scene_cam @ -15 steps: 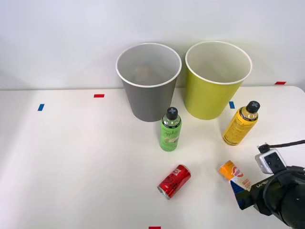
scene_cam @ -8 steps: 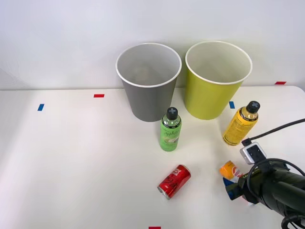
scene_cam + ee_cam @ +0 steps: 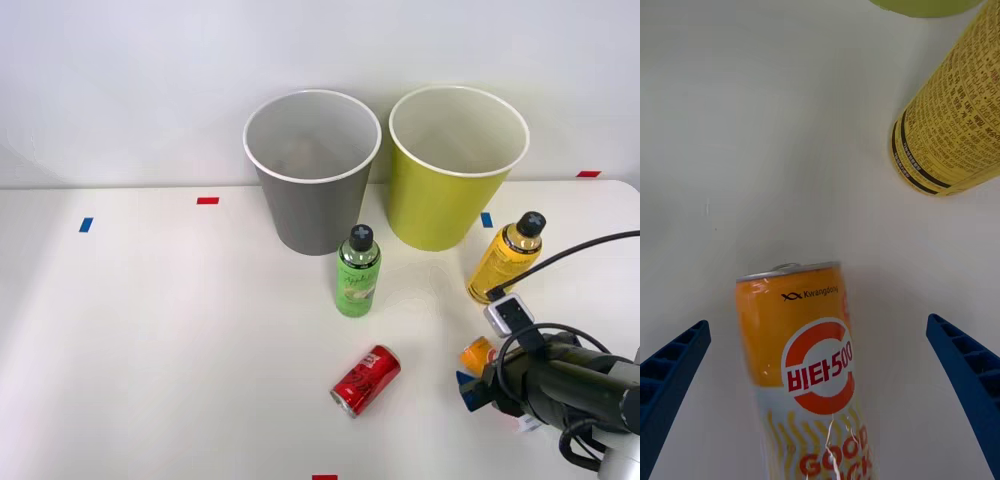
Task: Put cans in the gray bin, plastic bottles in the light green bin
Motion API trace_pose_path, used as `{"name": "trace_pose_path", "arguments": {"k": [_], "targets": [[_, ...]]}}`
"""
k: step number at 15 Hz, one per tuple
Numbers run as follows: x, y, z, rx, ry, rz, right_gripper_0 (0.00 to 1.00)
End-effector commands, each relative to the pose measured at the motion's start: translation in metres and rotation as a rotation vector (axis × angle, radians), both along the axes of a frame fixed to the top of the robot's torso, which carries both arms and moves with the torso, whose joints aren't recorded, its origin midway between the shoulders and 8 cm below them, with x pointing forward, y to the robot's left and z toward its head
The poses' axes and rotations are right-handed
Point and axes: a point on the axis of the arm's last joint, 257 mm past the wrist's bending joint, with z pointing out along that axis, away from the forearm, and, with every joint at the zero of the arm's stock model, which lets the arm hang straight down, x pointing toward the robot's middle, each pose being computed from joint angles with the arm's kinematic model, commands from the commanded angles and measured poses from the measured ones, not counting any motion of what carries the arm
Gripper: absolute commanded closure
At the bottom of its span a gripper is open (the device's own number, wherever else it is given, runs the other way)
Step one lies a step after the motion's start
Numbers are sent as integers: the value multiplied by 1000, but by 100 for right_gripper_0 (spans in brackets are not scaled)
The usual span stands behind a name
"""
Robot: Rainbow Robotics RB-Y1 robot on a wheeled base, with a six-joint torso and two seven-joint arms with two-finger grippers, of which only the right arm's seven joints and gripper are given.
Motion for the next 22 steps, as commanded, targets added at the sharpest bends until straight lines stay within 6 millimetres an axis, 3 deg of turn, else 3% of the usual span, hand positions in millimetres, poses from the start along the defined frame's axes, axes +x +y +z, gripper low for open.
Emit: {"name": "trace_pose_path", "arguments": {"k": [1, 3, 7, 14, 19, 21, 22], "targets": [[13, 3, -10, -10, -1, -6, 0], [25, 3, -12, -17, -11, -10, 0], [29, -2, -12, -33, -14, -10, 0], [13, -9, -6, -79, 19, 8, 0], [11, -10, -6, -91, 21, 17, 2], [11, -9, -7, -96, 21, 28, 84], [12, -7, -6, -96, 15, 34, 96]]}}
